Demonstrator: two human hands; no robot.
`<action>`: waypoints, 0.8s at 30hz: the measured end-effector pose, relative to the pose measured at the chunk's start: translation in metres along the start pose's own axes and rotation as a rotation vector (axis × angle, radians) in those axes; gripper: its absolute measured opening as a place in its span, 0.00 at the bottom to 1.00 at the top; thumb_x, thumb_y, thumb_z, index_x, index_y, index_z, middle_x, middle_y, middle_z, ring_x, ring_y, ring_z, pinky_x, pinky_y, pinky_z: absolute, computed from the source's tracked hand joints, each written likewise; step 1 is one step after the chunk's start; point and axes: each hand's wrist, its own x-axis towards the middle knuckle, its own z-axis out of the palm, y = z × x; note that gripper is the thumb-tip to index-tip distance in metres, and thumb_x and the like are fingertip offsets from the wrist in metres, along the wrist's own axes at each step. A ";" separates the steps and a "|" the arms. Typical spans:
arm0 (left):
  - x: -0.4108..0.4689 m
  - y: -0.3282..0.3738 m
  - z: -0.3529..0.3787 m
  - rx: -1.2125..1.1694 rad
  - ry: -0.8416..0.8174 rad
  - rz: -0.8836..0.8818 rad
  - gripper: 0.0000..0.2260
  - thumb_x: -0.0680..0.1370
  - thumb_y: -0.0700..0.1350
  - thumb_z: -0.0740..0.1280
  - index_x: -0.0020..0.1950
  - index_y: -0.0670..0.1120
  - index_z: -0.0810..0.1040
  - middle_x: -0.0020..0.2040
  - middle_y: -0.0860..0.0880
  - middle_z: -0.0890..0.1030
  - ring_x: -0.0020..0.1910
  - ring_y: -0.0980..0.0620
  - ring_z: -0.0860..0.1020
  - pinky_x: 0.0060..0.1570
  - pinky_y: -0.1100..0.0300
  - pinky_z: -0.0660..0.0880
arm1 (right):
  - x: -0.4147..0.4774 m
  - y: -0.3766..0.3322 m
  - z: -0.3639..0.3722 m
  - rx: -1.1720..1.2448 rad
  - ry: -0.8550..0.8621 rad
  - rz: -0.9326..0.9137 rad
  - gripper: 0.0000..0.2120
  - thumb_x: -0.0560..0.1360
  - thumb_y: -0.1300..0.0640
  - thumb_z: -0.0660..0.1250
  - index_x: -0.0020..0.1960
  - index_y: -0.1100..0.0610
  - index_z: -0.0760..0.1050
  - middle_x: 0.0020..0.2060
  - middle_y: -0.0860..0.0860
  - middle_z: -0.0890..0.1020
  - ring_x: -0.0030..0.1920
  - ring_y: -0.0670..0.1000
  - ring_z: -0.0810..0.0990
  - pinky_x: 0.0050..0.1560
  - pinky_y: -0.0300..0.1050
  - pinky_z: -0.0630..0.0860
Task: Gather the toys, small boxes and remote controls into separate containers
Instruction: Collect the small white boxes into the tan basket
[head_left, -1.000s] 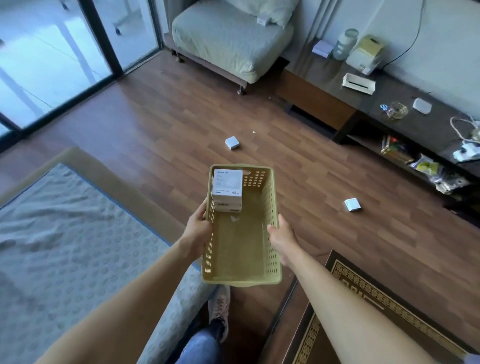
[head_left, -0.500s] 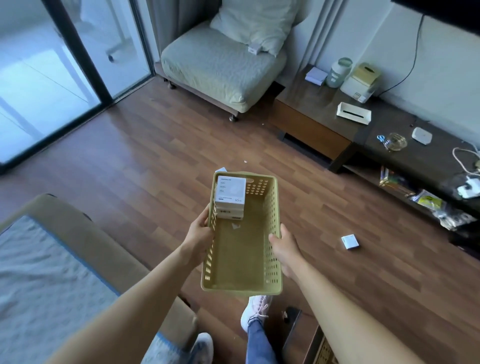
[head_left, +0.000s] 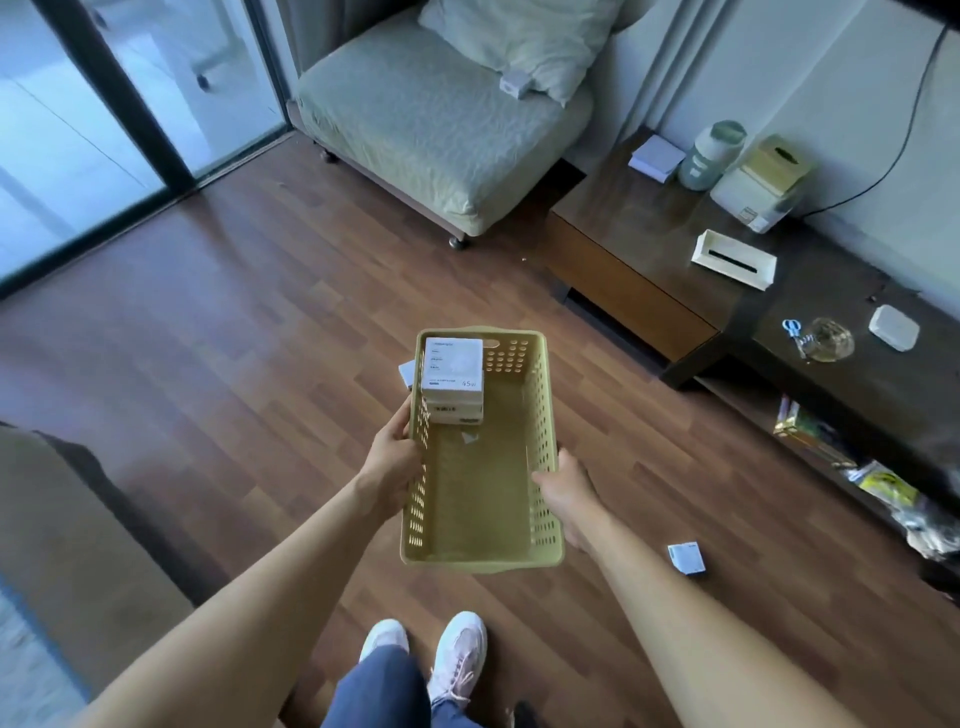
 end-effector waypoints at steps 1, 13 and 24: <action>0.011 0.005 0.004 0.001 0.001 0.007 0.31 0.72 0.25 0.64 0.60 0.59 0.79 0.51 0.42 0.84 0.46 0.44 0.83 0.49 0.44 0.80 | 0.009 -0.006 -0.003 -0.006 -0.010 0.008 0.13 0.79 0.64 0.57 0.61 0.53 0.70 0.55 0.52 0.79 0.56 0.56 0.78 0.60 0.58 0.76; 0.227 0.068 0.030 -0.021 0.045 -0.058 0.30 0.71 0.26 0.67 0.66 0.55 0.75 0.51 0.44 0.84 0.48 0.43 0.83 0.49 0.44 0.80 | 0.206 -0.097 -0.001 0.025 -0.094 0.062 0.30 0.72 0.59 0.58 0.74 0.49 0.61 0.68 0.52 0.74 0.64 0.56 0.75 0.63 0.59 0.75; 0.461 0.029 0.007 0.129 0.095 -0.087 0.31 0.73 0.27 0.62 0.60 0.62 0.77 0.50 0.48 0.84 0.47 0.49 0.82 0.44 0.54 0.81 | 0.434 -0.102 0.053 0.033 -0.021 0.058 0.22 0.71 0.69 0.52 0.45 0.44 0.74 0.47 0.48 0.83 0.50 0.56 0.82 0.54 0.59 0.80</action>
